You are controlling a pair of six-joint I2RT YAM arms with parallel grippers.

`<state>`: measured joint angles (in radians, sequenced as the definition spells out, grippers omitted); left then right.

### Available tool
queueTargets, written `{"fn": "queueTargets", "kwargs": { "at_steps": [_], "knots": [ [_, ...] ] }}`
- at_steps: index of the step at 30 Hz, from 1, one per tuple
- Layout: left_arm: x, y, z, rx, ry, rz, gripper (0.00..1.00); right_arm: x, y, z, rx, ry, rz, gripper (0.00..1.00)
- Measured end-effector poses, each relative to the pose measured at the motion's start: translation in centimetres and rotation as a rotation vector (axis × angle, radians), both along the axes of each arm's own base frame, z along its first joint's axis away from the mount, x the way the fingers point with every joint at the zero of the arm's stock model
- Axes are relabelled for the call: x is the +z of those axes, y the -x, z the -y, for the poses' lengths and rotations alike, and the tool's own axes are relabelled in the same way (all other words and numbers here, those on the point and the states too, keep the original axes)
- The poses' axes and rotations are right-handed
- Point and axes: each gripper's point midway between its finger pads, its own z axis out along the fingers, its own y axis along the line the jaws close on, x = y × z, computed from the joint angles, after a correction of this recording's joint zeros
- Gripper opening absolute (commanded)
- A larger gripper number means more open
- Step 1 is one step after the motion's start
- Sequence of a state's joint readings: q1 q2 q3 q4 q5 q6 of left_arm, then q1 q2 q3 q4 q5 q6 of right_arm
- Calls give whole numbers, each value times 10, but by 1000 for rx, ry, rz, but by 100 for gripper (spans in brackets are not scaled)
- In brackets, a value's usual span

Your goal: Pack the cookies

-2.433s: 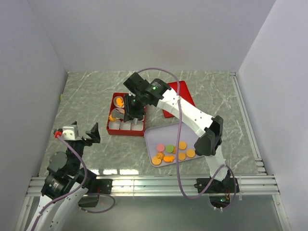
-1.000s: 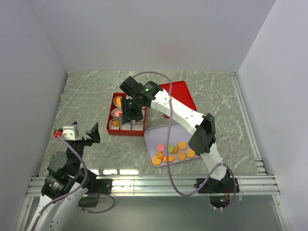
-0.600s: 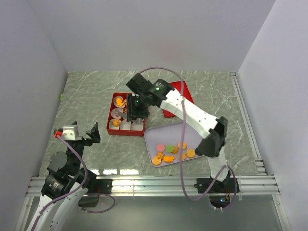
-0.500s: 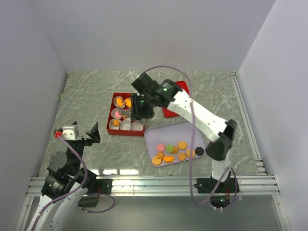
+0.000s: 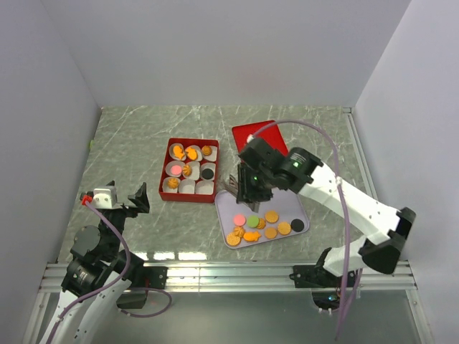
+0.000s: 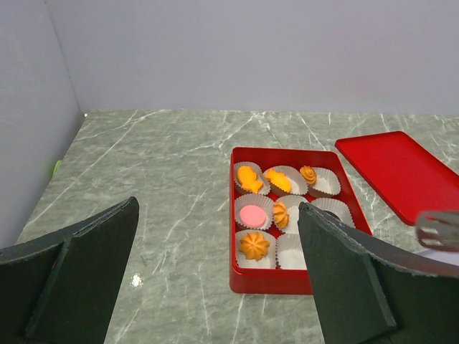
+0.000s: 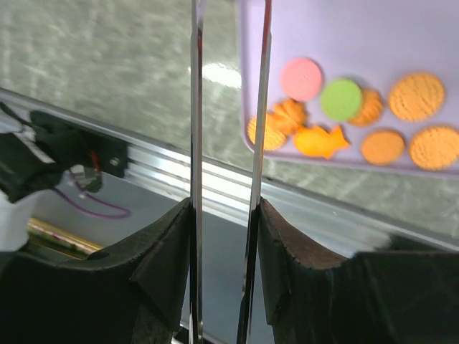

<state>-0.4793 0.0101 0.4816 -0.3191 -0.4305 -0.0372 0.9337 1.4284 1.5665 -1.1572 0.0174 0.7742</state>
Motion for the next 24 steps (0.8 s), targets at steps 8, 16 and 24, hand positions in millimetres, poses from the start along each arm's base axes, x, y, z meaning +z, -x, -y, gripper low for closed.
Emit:
{"fn": "queueTargets", "kwargs": {
  "at_steps": [8, 16, 24],
  "knots": [
    [0, 0, 0, 0, 0, 0, 99, -26, 29, 43, -44, 37, -32, 45],
    [0, 0, 0, 0, 0, 0, 99, -40, 45, 63, -61, 51, -57, 45],
    [0, 0, 0, 0, 0, 0, 100, -51, 58, 76, -68, 91, -102, 45]
  ]
}}
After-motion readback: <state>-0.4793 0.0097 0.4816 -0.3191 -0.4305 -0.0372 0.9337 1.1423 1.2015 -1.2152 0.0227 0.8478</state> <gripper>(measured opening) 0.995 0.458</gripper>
